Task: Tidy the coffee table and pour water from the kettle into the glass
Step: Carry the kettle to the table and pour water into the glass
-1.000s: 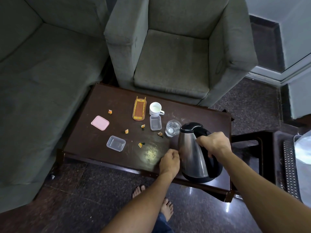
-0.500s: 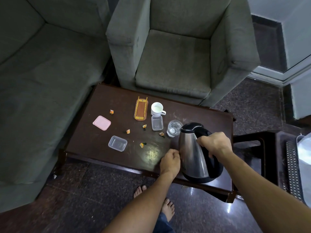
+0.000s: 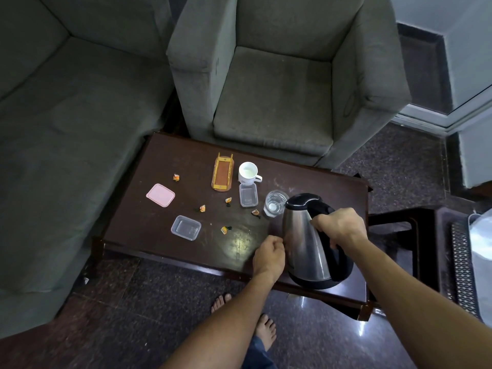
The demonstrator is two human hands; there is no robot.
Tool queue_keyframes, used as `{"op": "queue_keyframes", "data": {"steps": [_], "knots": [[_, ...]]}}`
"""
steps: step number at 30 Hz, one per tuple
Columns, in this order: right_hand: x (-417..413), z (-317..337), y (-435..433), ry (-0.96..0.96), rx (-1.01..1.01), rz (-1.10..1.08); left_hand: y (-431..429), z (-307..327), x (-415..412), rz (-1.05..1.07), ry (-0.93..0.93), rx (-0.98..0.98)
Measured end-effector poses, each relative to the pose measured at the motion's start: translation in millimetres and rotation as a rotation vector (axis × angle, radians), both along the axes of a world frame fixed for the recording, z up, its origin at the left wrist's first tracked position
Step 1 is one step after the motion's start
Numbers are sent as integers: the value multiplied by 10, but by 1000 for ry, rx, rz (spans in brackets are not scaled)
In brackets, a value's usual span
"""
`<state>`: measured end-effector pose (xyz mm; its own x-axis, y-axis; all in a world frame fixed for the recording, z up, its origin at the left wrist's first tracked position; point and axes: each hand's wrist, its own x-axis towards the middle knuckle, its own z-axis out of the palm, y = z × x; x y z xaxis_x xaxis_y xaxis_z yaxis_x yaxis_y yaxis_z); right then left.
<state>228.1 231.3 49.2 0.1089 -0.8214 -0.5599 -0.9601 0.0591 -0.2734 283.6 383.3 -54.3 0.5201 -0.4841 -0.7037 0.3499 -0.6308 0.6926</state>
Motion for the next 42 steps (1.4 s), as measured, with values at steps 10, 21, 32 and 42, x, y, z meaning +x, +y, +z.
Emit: {"op": "queue_keyframes", "data": {"steps": [10,21,32,42], "knots": [[9,-28,-16,11,-5,4,-1,-2,38,-19,-8,8],[16,-29,-21,8,-3,23,-6,-2,53,-25,-11,7],[10,-53,-8,10,20,16,23,-14,28,-7,1,6],[-4,-25,-10,10,14,4,17,15,32,-18,-15,7]]}}
